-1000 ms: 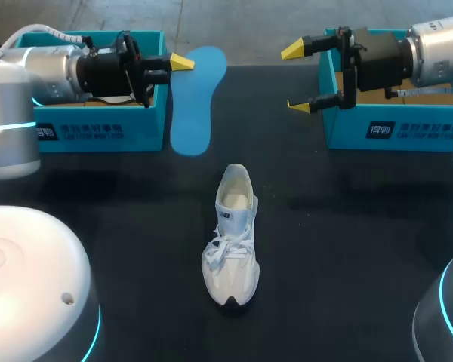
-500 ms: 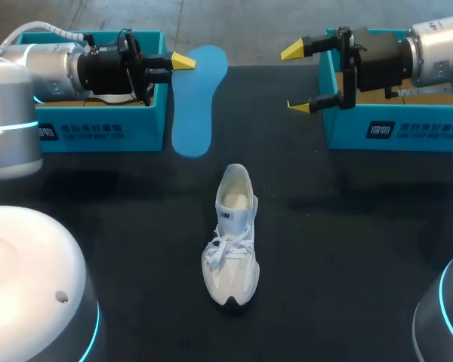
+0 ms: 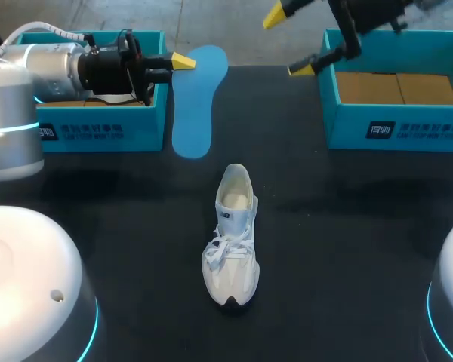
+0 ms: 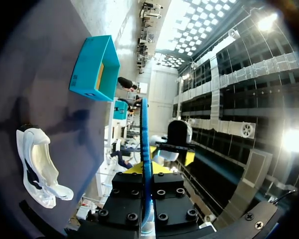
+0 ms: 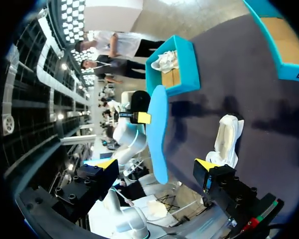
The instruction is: Take the shoe out of the shoebox, open the shoe tongue, remove and reinsert the insole, then place the shoe into the shoebox
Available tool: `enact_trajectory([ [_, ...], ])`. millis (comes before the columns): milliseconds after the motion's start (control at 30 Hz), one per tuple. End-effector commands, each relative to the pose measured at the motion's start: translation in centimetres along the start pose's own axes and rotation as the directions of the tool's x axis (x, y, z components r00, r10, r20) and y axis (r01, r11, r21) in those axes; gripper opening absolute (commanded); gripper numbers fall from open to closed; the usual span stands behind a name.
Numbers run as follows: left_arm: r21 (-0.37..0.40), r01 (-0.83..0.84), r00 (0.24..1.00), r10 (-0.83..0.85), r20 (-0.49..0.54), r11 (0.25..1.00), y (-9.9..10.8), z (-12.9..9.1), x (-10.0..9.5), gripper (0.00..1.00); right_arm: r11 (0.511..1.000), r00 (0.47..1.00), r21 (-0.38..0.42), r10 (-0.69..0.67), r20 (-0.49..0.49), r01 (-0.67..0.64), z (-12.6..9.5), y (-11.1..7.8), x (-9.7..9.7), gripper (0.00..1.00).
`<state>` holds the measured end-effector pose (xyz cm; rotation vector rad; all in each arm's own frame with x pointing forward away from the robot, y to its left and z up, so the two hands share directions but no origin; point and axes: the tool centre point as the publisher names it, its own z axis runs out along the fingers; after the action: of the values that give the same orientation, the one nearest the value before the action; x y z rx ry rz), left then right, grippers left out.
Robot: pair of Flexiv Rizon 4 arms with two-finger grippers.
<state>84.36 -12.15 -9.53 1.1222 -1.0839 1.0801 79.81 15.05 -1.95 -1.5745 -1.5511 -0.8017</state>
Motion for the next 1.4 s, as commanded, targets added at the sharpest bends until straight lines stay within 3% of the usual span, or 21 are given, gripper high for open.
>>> enact_trajectory([
  [33, 0.003, 0.0, 1.0, 0.0, 0.003, 1.0, 0.1, 0.0, 0.1, 0.0, 1.0, 0.91, 0.006, 0.006, 0.415, -0.01, 0.1, -0.1, 3.4, 1.0],
  [300, 0.003, 0.0, 1.0, 0.0, 0.003, 1.0, 0.1, 0.0, 0.1, 0.0, 0.999, 0.795, -0.025, 0.05, 0.604, -0.043, 0.7, -0.6, 5.7, 1.0],
  [500, 0.003, 0.0, 1.0, 0.0, 0.003, 1.0, 0.1, 0.0, 0.1, 0.0, 0.994, 0.703, -0.107, 0.098, 0.704, -0.031, 1.4, -1.3, 7.2, 1.0],
  [633, 0.003, 0.0, 1.0, 0.0, 0.003, 1.0, 0.1, 0.0, 0.1, 0.0, 0.993, 0.645, -0.116, 0.098, 0.758, -0.014, 2.6, -1.2, 7.6, 1.0],
  [767, 0.003, 0.0, 1.0, 0.0, 0.003, 1.0, 0.1, 0.0, 0.1, 0.0, 0.994, 0.604, -0.109, 0.079, 0.793, 0.013, 3.6, -1.0, 7.9, 1.0],
  [1167, 0.003, 0.0, 1.0, 0.0, 0.003, 1.0, 0.1, 0.0, 0.1, 0.0, 0.994, 0.55, -0.104, 0.062, 0.833, 0.045, 7.2, -0.5, 8.6, 1.0],
  [1400, 0.003, 0.0, 1.0, 0.0, 0.003, 1.0, 0.1, 0.0, 0.1, 0.0, 0.989, 0.475, -0.122, 0.069, 0.877, 0.081, 10.2, -1.1, 9.6, 1.0],
])
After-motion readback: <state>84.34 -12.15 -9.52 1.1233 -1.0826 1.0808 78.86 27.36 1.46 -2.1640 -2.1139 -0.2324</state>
